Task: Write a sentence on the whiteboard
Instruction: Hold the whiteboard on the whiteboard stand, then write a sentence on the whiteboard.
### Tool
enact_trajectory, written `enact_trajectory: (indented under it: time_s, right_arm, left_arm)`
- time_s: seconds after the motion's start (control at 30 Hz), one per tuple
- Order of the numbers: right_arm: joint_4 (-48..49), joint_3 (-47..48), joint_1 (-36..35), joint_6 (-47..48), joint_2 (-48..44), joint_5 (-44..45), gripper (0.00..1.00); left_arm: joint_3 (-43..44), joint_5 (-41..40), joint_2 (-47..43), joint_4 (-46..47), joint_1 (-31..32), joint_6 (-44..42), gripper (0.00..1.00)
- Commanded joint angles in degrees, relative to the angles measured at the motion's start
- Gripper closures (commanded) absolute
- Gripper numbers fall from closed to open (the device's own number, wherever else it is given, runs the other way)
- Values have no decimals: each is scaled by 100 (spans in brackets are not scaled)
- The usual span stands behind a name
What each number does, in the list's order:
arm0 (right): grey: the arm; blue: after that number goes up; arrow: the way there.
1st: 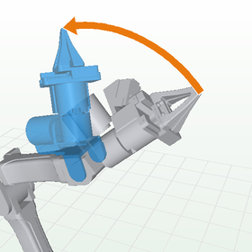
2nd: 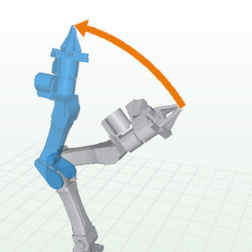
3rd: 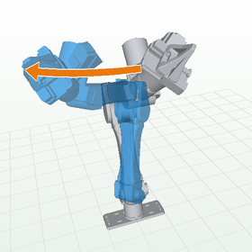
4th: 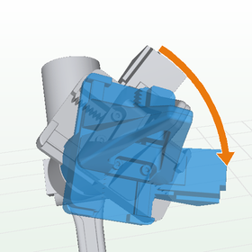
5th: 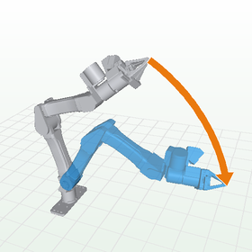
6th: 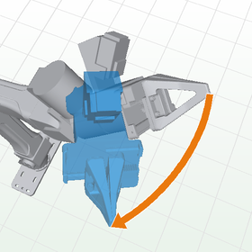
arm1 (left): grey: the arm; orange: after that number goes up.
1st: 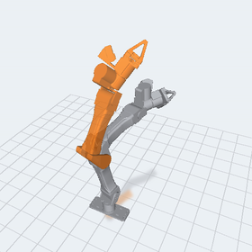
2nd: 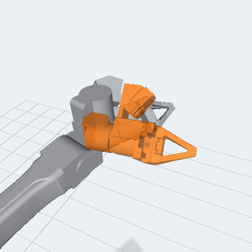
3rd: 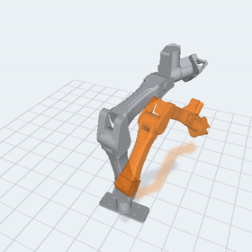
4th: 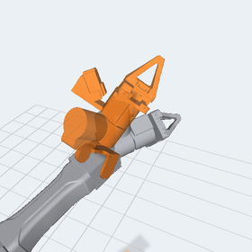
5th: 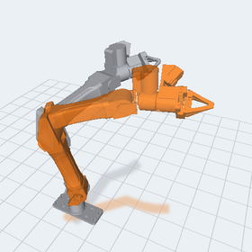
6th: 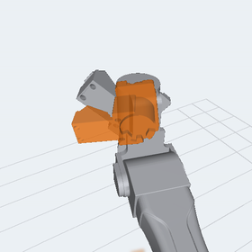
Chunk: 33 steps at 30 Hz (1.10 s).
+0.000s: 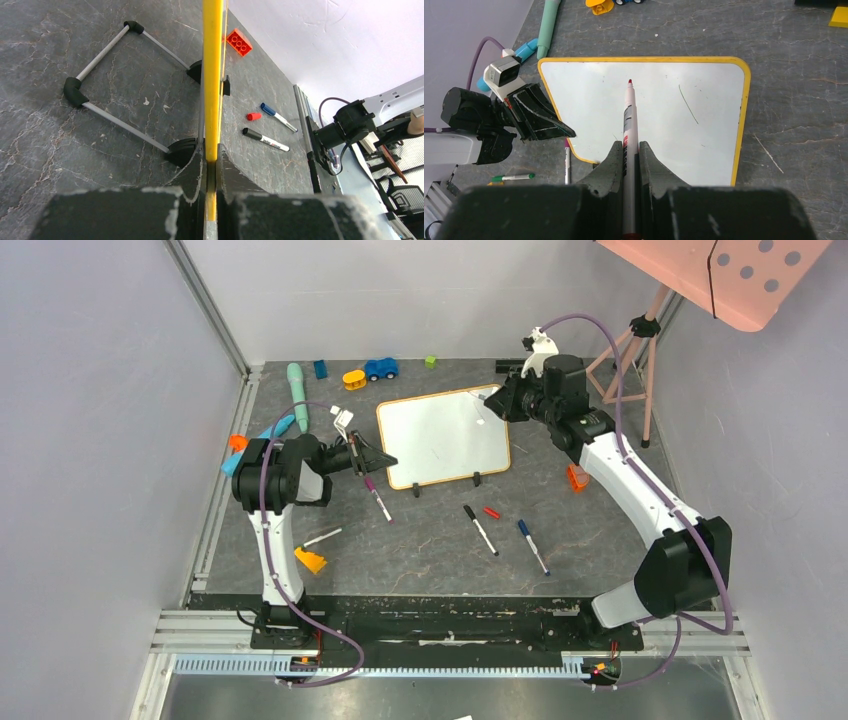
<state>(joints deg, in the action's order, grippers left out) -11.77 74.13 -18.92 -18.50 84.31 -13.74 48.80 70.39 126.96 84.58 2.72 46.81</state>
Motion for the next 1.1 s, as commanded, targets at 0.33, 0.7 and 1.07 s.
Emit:
enact_trajectory:
  time_s: [0.33,0.7,1.07]
  right_arm:
    - [203,-82,-78,-57,-349,-121,100]
    - [243,-464,-266,-18,-710,48,100]
    - [469,-935,-963,-145,-910,347,100]
  left_arm:
    - [68,205,101,463,46,-163,98]
    - [-10,150,75,463,39,-303,98]
    - [42,342,110,463,64,-99,98]
